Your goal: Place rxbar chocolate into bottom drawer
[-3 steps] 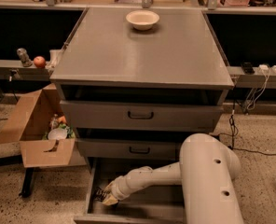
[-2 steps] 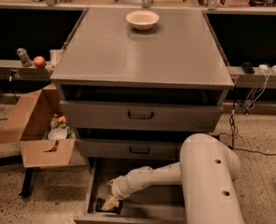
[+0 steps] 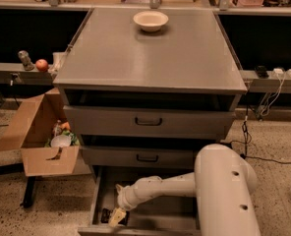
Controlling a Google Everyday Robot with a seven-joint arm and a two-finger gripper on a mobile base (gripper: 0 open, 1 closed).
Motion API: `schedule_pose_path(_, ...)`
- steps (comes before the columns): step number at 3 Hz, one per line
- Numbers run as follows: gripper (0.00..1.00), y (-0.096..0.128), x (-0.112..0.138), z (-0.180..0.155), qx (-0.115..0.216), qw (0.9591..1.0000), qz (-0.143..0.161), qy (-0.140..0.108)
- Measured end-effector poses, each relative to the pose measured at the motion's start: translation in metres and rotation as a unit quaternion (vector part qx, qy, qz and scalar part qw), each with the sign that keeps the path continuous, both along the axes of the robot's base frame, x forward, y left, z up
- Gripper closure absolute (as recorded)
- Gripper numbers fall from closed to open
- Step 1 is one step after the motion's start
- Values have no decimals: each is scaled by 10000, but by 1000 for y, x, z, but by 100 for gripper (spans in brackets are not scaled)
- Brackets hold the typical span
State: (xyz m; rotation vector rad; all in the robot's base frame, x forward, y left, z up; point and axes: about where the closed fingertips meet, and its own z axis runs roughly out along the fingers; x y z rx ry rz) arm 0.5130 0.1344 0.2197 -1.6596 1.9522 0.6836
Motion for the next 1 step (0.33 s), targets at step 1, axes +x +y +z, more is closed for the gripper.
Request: schedule_pose_path(1, 0, -4, -6, 31, 518, 9986, 84, 48)
